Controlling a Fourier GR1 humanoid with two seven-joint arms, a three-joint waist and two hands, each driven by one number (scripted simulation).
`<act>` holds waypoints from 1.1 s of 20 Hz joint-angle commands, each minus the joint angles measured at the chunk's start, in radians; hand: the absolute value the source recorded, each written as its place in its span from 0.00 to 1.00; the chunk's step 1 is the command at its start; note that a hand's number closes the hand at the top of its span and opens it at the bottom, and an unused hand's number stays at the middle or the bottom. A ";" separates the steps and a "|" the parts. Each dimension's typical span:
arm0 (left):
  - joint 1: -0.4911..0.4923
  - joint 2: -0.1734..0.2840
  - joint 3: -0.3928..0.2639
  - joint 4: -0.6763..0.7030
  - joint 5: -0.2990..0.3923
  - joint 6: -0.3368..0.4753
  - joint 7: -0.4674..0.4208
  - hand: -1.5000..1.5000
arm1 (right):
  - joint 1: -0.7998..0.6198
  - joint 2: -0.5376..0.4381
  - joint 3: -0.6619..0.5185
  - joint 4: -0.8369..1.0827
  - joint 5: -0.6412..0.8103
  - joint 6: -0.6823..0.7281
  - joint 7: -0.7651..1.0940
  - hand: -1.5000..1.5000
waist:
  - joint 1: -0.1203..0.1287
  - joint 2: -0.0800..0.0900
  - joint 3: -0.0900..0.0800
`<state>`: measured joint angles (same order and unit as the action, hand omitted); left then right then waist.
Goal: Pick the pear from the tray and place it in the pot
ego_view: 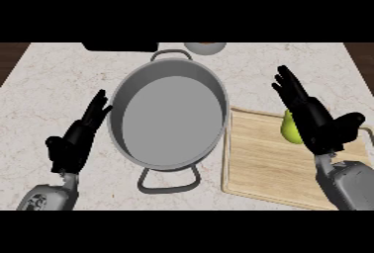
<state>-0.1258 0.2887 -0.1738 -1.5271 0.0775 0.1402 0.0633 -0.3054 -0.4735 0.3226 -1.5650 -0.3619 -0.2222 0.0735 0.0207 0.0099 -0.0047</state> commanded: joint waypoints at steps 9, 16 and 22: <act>0.101 0.140 0.150 0.173 -0.073 0.080 0.128 0.50 | -0.032 -0.112 -0.231 0.201 0.255 -0.447 0.071 0.00 | -0.041 -0.012 -0.002; 0.040 0.152 0.143 0.114 -0.094 0.078 0.305 0.50 | -0.026 -0.037 -0.015 0.048 0.584 -0.695 0.309 0.00 | -0.025 -0.015 0.003; 0.047 0.173 0.168 0.124 -0.080 0.053 0.297 0.50 | -0.021 -0.317 0.002 -0.084 0.600 -0.353 0.698 0.00 | -0.036 -0.021 -0.001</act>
<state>-0.0861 0.4485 -0.0092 -1.3912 -0.0045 0.2077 0.3411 -0.3082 -0.6573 0.3177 -1.6169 0.2139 -0.7189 0.5820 -0.0165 -0.0090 -0.0042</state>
